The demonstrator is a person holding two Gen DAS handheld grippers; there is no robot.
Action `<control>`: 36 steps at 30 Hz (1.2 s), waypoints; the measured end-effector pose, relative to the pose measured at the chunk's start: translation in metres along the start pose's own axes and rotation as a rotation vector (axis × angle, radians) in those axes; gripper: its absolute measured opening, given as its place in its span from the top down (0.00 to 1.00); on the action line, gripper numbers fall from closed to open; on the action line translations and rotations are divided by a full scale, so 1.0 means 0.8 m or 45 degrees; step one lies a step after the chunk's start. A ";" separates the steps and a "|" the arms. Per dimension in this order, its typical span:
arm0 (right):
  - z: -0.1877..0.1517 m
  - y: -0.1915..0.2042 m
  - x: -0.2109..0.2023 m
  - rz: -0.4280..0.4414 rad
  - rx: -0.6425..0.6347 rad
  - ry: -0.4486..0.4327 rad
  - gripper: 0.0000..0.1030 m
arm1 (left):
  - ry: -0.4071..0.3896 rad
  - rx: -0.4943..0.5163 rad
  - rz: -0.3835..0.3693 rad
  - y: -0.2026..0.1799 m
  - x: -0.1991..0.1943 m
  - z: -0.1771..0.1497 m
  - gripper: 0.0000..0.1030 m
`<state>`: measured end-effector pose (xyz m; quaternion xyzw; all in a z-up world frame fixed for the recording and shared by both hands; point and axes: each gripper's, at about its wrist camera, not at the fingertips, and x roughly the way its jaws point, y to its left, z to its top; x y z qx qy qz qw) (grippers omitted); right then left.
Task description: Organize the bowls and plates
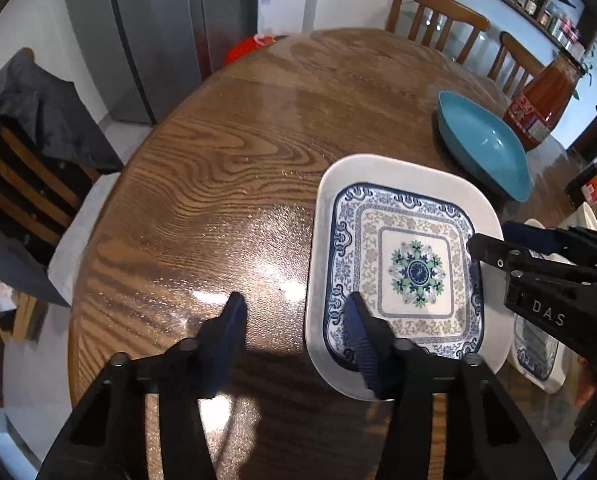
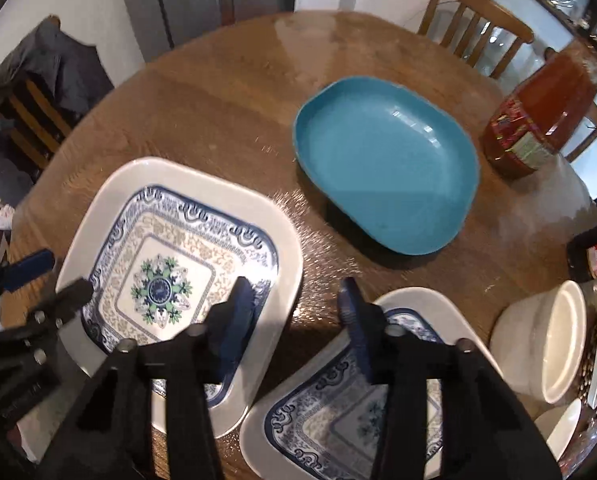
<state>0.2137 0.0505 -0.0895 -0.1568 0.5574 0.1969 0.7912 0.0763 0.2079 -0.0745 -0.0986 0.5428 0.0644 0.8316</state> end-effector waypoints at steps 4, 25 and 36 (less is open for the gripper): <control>-0.004 0.008 -0.004 0.024 -0.030 -0.028 0.81 | 0.004 0.051 -0.053 -0.009 0.003 0.002 0.82; -0.120 0.030 -0.076 0.236 0.107 -0.047 0.88 | 0.021 0.138 -0.061 0.005 -0.073 -0.095 0.90; -0.198 0.012 -0.086 0.270 0.245 0.011 0.85 | 0.072 0.250 -0.085 -0.022 -0.067 -0.134 0.90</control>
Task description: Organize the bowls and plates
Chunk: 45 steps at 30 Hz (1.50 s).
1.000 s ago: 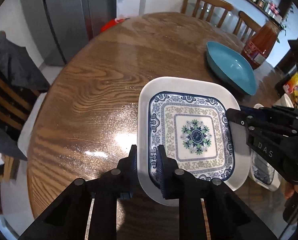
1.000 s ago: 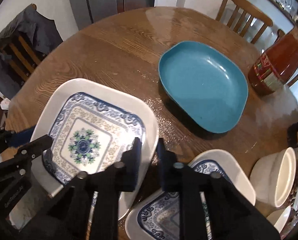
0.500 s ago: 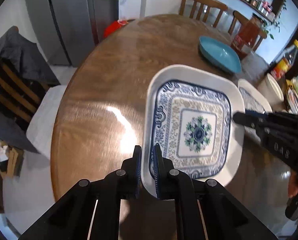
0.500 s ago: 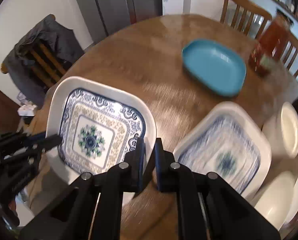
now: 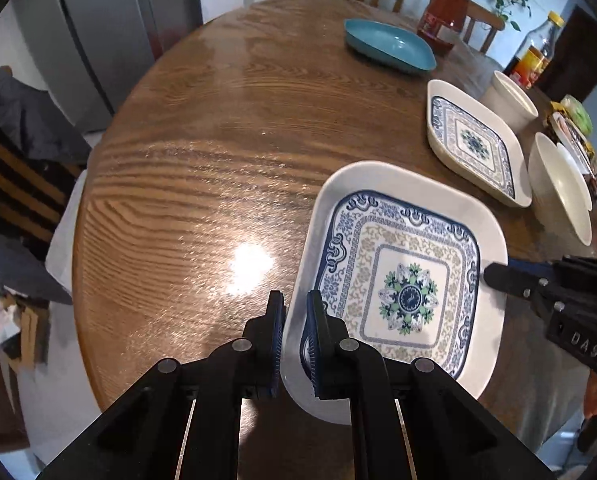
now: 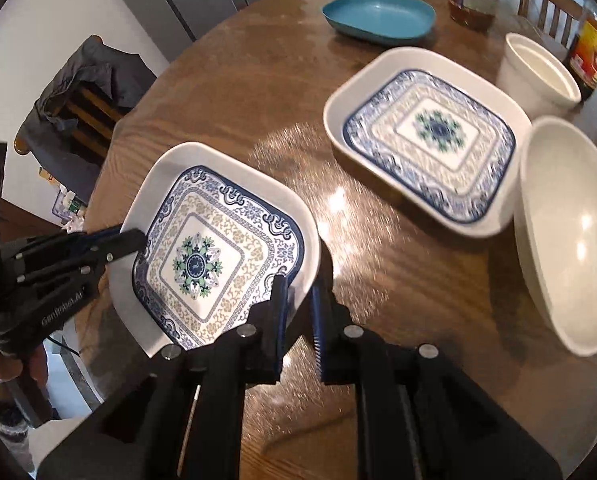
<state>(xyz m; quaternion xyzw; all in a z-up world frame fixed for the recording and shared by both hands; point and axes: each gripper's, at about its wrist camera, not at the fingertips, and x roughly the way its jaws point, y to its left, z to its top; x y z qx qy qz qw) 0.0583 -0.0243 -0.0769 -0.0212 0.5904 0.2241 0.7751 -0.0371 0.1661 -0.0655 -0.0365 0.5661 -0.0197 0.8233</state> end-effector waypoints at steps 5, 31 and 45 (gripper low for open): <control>-0.015 -0.013 0.003 0.034 0.069 0.007 0.57 | -0.023 0.008 -0.033 -0.015 0.005 0.003 0.90; 0.010 -0.080 -0.102 0.053 0.243 -0.244 0.27 | -0.139 0.125 -0.188 -0.086 -0.007 0.117 0.17; 0.012 -0.095 -0.104 0.050 0.304 -0.251 0.27 | 0.037 0.278 0.085 -0.115 0.098 0.176 0.21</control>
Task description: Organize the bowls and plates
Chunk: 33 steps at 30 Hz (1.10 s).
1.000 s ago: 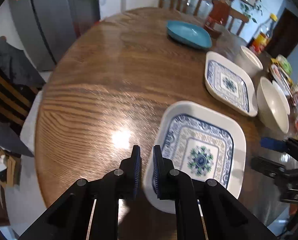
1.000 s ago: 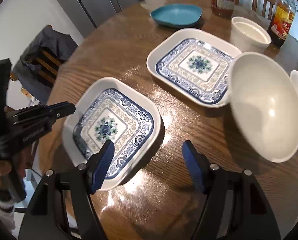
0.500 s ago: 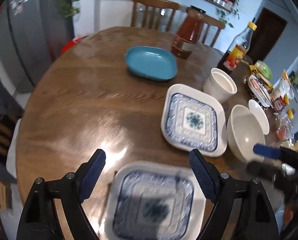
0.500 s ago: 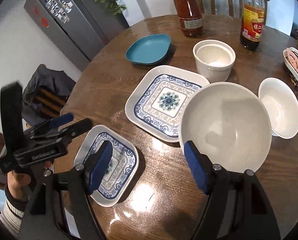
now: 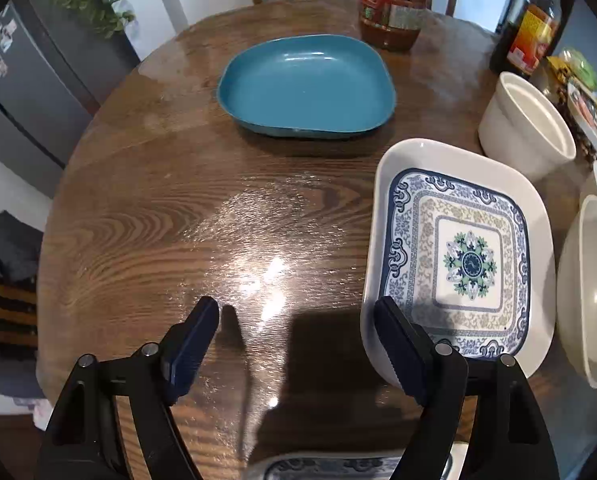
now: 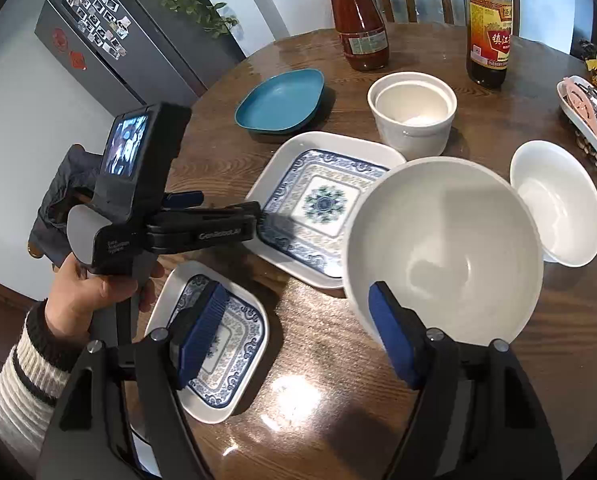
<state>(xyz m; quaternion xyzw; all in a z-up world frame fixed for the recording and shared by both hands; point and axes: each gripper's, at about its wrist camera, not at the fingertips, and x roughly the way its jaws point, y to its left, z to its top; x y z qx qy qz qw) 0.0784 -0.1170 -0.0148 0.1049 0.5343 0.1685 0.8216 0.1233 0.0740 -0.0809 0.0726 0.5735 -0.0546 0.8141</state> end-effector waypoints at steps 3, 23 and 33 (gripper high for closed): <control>0.004 0.002 0.007 -0.006 -0.017 0.011 0.27 | 0.005 -0.053 0.072 0.028 0.002 -0.003 0.21; 0.073 0.058 0.145 -0.179 -0.217 0.135 0.28 | 0.001 -0.096 -0.061 0.122 0.005 -0.024 0.21; 0.086 0.065 0.171 -0.269 -0.234 0.172 0.65 | -0.027 -0.012 -0.149 0.096 -0.002 -0.005 0.45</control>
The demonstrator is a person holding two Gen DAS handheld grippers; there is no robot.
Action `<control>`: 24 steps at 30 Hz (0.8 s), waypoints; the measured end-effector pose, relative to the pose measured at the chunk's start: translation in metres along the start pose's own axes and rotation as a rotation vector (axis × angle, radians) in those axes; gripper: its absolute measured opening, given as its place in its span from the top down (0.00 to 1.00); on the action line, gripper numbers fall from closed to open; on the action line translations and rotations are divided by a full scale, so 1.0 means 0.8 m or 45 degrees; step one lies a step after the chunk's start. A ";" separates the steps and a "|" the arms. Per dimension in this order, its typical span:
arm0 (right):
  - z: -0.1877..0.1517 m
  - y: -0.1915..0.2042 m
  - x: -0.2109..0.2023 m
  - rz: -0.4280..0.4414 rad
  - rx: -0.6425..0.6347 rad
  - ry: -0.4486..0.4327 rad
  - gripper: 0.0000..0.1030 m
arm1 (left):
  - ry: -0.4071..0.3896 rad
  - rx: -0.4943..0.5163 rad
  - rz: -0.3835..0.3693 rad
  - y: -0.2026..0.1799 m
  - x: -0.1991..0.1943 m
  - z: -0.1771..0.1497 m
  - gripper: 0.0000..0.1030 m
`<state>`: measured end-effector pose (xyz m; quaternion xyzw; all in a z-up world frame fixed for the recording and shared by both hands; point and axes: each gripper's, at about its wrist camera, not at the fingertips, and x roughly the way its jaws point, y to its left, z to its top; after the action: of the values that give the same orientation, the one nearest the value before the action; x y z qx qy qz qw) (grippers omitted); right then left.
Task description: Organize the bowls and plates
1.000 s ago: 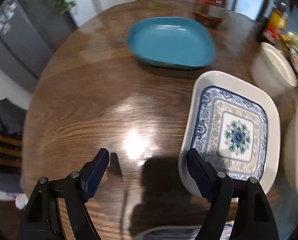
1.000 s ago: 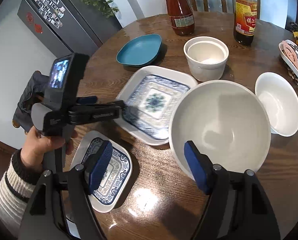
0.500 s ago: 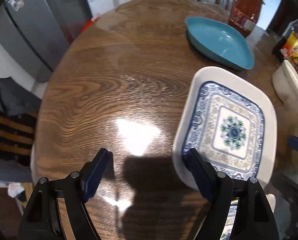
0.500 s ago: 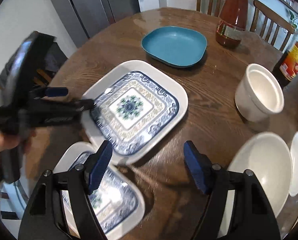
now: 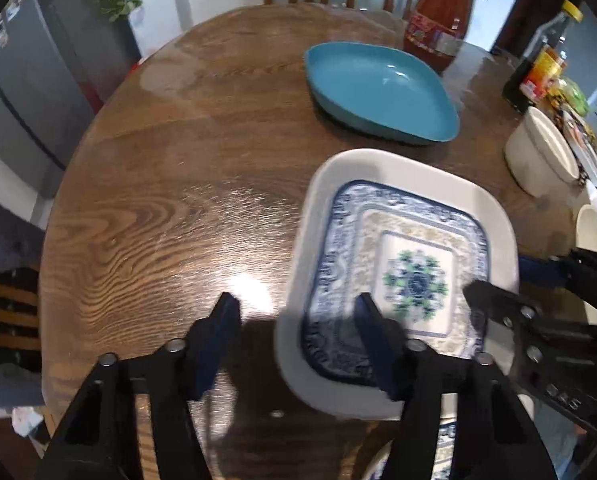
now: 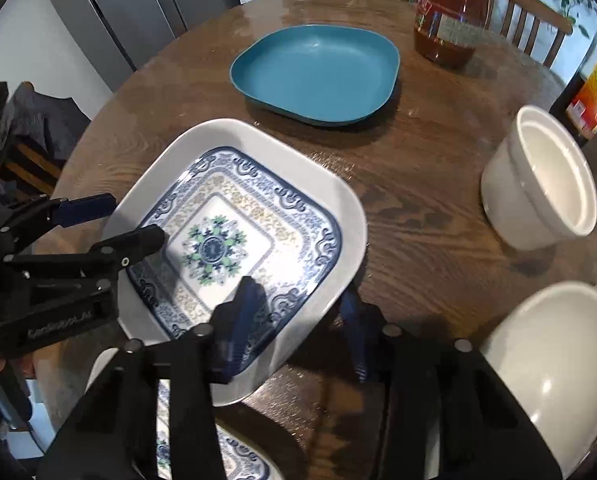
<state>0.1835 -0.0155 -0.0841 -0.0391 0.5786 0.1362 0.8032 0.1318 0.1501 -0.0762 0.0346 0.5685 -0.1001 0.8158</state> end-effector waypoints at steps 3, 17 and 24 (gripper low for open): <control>0.002 -0.005 -0.001 -0.002 -0.008 0.007 0.74 | -0.008 0.044 -0.022 -0.014 -0.002 0.000 0.55; -0.008 -0.021 -0.033 -0.045 0.011 -0.114 0.88 | -0.109 -0.049 -0.081 -0.004 -0.025 -0.027 0.79; -0.011 -0.019 -0.078 0.000 0.023 -0.208 0.88 | -0.200 -0.023 -0.050 -0.020 -0.078 -0.031 0.79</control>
<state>0.1611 -0.0427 -0.0301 -0.0205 0.5123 0.1336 0.8481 0.0850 0.1467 -0.0254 0.0083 0.5043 -0.1135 0.8560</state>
